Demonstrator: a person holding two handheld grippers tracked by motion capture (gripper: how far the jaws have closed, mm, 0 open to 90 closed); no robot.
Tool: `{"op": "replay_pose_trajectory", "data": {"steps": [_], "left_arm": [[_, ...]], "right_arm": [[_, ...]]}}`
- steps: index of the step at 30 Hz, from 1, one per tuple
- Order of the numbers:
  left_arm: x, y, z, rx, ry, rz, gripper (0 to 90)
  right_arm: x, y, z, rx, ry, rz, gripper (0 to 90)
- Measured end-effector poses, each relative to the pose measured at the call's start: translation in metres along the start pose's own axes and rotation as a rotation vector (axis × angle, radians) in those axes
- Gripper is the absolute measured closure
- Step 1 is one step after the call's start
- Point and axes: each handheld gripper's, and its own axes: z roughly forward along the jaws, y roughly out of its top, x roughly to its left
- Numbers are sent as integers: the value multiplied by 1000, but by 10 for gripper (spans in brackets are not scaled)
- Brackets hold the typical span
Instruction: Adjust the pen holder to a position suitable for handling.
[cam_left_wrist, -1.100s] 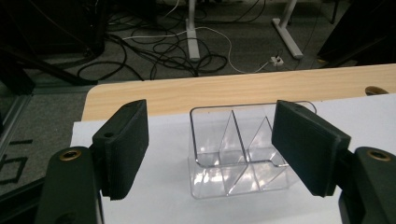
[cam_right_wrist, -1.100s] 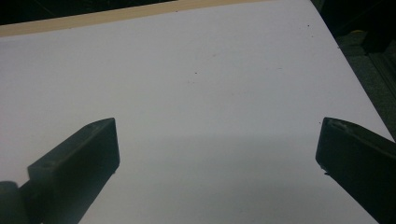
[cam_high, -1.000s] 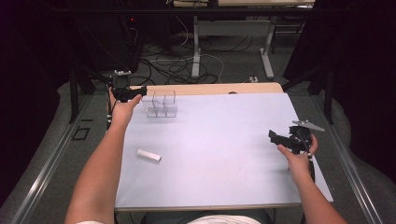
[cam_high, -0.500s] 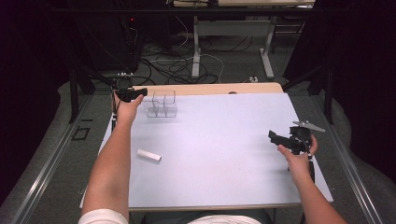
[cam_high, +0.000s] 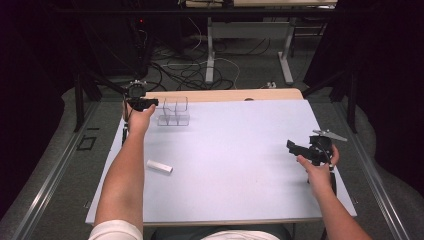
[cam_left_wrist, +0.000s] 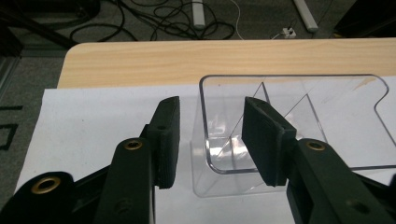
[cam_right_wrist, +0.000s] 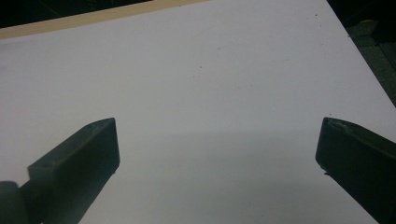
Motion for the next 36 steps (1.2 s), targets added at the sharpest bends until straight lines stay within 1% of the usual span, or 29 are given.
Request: {"op": "replay_pose_trajectory", "data": {"steps": [2, 3, 4, 6, 7, 8, 10, 11, 12, 13, 14, 15, 18, 19, 20, 22, 23, 24, 25, 26, 28, 29, 31, 32, 36], "left_arm": [[0, -1, 2, 11, -1, -4, 607], [1, -1, 2, 16, 2, -3, 616], [1, -1, 3, 31, 6, 0, 627], [1, -2, 4, 30, 9, -1, 649], [1, -2, 4, 39, 12, 2, 649], [1, -2, 4, 42, 19, -4, 681], [0, -2, 4, 45, 24, -6, 712], [0, -2, 3, 47, 33, 0, 712], [0, -2, 2, 50, 36, 0, 748], [0, -2, 2, 49, 36, 1, 748], [0, -2, 2, 48, 36, 4, 761], [-1, -2, 2, 49, 34, 4, 789], [-3, -2, 2, 47, 35, -8, 821], [-3, -2, 2, 51, 38, 8, 832], [-3, -3, 3, 53, 38, 3, 845], [-4, -3, 2, 66, 40, 6, 853], [-4, -3, 2, 68, 40, -2, 864], [-5, -3, 2, 61, 49, 3, 875], [-4, -3, 1, 72, 51, 8, 875], [-5, -3, 2, 66, 53, -2, 885], [-5, -3, 1, 69, 49, -13, 888], [-6, -3, 1, 70, 56, -22, 889], [-6, -3, 1, 69, 55, -23, 891], [-5, -3, 0, 76, 58, -13, 892], [-6, -3, -1, 80, 61, -21, 894]], "right_arm": [[0, 0, -1, 9, -1, -2, 0], [0, 0, 0, 1, 3, -2, 0], [1, 0, 0, 4, 4, 5, 0], [1, 0, 0, 4, 7, 2, 0], [1, 0, 0, 4, 7, 2, 0], [1, 0, 0, 4, 8, 0, 0], [2, 0, 0, 6, 6, 0, 0], [2, 0, 0, 6, 6, 0, 0], [2, 0, 0, 8, 8, 0, 0], [1, 0, 0, 14, 6, -7, 0], [3, -1, 1, 8, 8, 3, 0], [3, 0, 1, 6, 12, -9, 0], [4, -1, 0, 9, 13, -4, 0], [4, -1, 1, 11, 12, -9, 0], [4, -1, 1, 13, 11, -8, 0], [4, -1, 1, 12, 12, -17, 0], [4, -1, 1, 12, 13, -17, 0], [4, -1, 1, 12, 14, -17, 0], [4, -1, 1, 12, 14, -17, 0], [5, -1, 1, 15, 15, -9, 0], [4, -1, 2, 14, 17, -16, 0], [5, -2, 2, 13, 18, -16, 0], [5, -2, 2, 13, 17, -20, 0], [5, -2, 2, 13, 18, -21, 0], [5, -2, 2, 16, 18, -22, 0]]}}
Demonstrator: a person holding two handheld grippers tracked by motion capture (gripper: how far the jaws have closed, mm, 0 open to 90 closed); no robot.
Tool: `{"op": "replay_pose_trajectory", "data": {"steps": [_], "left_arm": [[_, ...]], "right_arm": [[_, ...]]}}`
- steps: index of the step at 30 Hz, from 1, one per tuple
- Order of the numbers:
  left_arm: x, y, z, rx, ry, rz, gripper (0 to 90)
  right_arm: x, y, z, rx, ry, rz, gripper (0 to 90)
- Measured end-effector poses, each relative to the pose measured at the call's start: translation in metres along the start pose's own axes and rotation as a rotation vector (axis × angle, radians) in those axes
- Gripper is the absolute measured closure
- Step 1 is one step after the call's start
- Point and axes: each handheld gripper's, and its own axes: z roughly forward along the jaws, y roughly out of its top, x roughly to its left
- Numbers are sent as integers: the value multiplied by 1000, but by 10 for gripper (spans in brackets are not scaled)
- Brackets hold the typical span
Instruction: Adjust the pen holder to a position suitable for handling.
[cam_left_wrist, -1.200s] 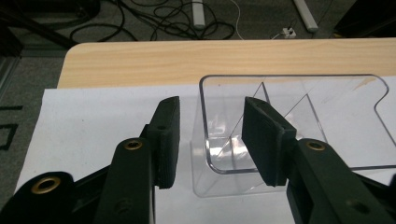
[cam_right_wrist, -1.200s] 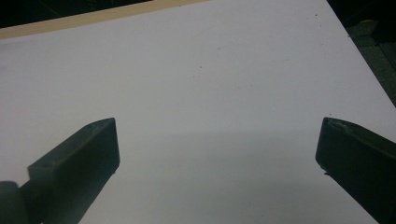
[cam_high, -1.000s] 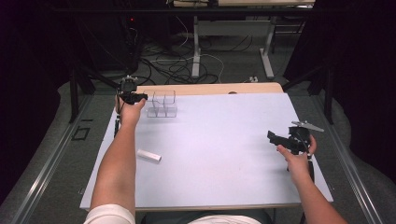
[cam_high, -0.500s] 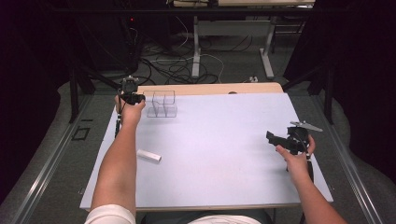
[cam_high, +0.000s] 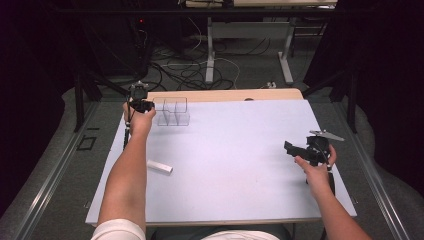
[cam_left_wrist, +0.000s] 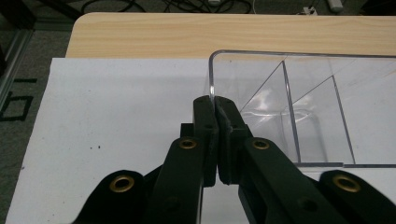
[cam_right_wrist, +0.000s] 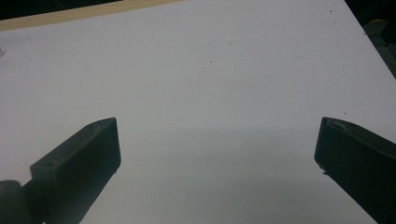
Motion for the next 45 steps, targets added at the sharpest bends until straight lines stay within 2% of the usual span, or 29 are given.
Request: {"op": "replay_pose_trajectory", "data": {"steps": [5, 10, 13, 19, 20, 23, 25, 30, 33, 38, 42, 45], "left_arm": [[-6, -1, -2, 15, 2, -23, 895], [-10, -3, -5, 37, -4, -8, 896], [-14, -6, -9, 54, -12, -4, 896], [-23, -19, -19, 46, -39, -20, 896], [-24, -20, -21, 60, -44, -8, 896], [-32, -28, -29, 60, -57, 2, 896], [-38, -34, -34, 69, -61, 29, 896], [-51, -45, -44, 68, -89, 54, 896], [-58, -49, -52, 80, -91, 82, 895], [-70, -57, -60, 69, -103, 93, 895], [-77, -65, -65, 63, -110, 89, 893], [-81, -71, -63, 80, -141, 75, 891]], "right_arm": [[0, 0, 0, 11, 4, -1, 0], [1, 0, 1, 6, 3, 0, 0], [1, 0, 0, 3, 2, -4, 1], [1, 0, 0, 6, 4, 12, 2], [2, 0, -1, 2, 4, 12, 2], [2, 0, -1, -3, 8, 0, 2], [2, 0, -1, -2, 8, -1, 2], [4, 0, -1, -1, 9, 2, 2], [5, 0, -1, 1, 12, 12, 2], [5, 0, 0, 0, 13, 2, 2], [5, 0, -1, 3, 15, 14, 2], [5, 0, -1, 4, 15, 15, 3]]}}
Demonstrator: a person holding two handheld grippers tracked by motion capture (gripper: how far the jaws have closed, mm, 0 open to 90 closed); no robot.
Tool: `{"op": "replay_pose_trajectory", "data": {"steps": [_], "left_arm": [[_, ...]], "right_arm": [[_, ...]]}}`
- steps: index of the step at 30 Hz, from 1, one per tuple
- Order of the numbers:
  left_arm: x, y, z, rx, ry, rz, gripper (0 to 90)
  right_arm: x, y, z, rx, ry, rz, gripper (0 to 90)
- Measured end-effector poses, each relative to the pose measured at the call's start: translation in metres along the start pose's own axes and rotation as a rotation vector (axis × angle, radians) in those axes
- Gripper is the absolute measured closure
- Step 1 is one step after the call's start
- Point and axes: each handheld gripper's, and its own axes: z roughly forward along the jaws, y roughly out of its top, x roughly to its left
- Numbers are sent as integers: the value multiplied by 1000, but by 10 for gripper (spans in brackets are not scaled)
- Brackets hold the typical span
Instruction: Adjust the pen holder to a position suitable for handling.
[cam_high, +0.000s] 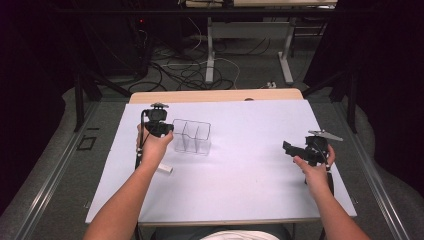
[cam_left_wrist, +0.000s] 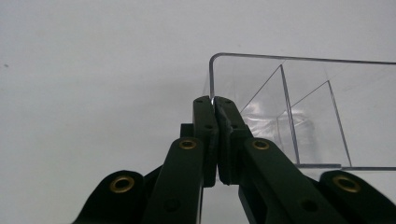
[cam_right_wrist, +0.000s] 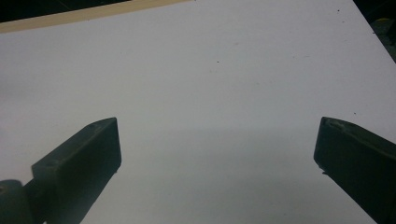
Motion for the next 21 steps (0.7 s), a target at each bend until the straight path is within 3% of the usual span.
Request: {"op": "replay_pose_trajectory", "data": {"steps": [10, 13, 19, 21], "left_arm": [[-16, -17, -4, -37, -25, 24, 886], [-14, -18, -4, -41, -37, 41, 880], [-7, -17, -5, -50, -85, 23, 844], [-5, -17, -8, -72, -94, 23, 832]], "right_arm": [[-1, -1, 1, 5, -2, -11, 2], [0, -1, 1, 12, 1, -4, 2], [0, -1, 2, -6, -10, -9, 2], [0, -1, 1, 5, -7, -10, 2]]}}
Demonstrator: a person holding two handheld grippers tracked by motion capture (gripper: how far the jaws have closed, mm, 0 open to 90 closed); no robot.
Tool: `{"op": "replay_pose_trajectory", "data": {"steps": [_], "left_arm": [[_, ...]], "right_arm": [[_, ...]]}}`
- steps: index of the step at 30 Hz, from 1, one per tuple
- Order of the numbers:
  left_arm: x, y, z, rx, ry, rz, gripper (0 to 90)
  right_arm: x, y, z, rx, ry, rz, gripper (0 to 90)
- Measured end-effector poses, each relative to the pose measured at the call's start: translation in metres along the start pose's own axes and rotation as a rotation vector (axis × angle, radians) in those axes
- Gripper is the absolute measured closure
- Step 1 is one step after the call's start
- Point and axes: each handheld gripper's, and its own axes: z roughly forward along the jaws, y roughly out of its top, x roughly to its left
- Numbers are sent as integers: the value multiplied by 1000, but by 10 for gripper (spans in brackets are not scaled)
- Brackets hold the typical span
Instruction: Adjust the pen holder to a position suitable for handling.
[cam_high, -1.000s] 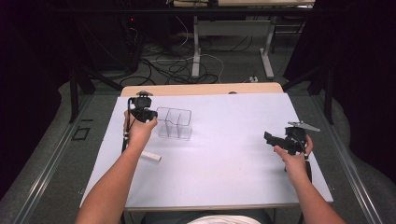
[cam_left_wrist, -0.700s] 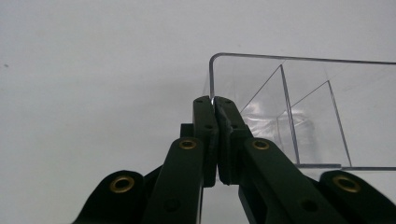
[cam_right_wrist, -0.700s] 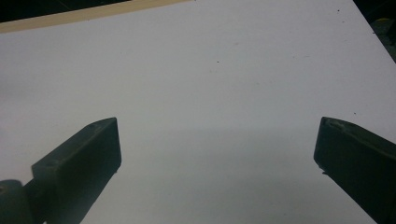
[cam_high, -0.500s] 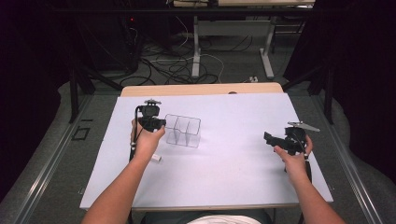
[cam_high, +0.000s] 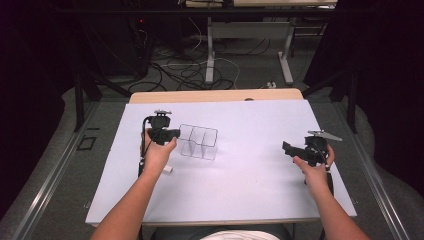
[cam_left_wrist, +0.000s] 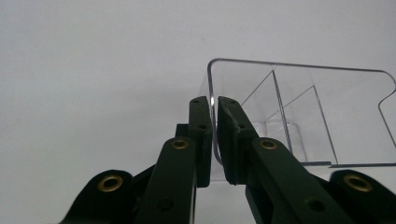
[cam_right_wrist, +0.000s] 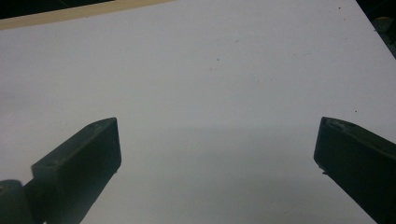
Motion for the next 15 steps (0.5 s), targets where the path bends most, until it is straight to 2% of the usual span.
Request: {"op": "replay_pose_trajectory", "data": {"steps": [4, 6, 7, 10, 15], "left_arm": [[4, 1, -5, -38, -16, 1, 840], [5, 2, -8, -50, -1, 12, 867], [6, 2, -8, -59, -7, 13, 894], [8, 3, -6, -51, 14, 20, 900], [8, -1, 4, -24, 3, 22, 900]], "right_arm": [[0, 0, 0, 0, 1, 4, 2], [0, 0, 0, 6, -1, -1, 2], [1, 0, 0, 0, 1, 2, 2], [0, 0, 0, 0, 0, 3, 2], [0, 1, 0, -1, 1, 4, 2]]}}
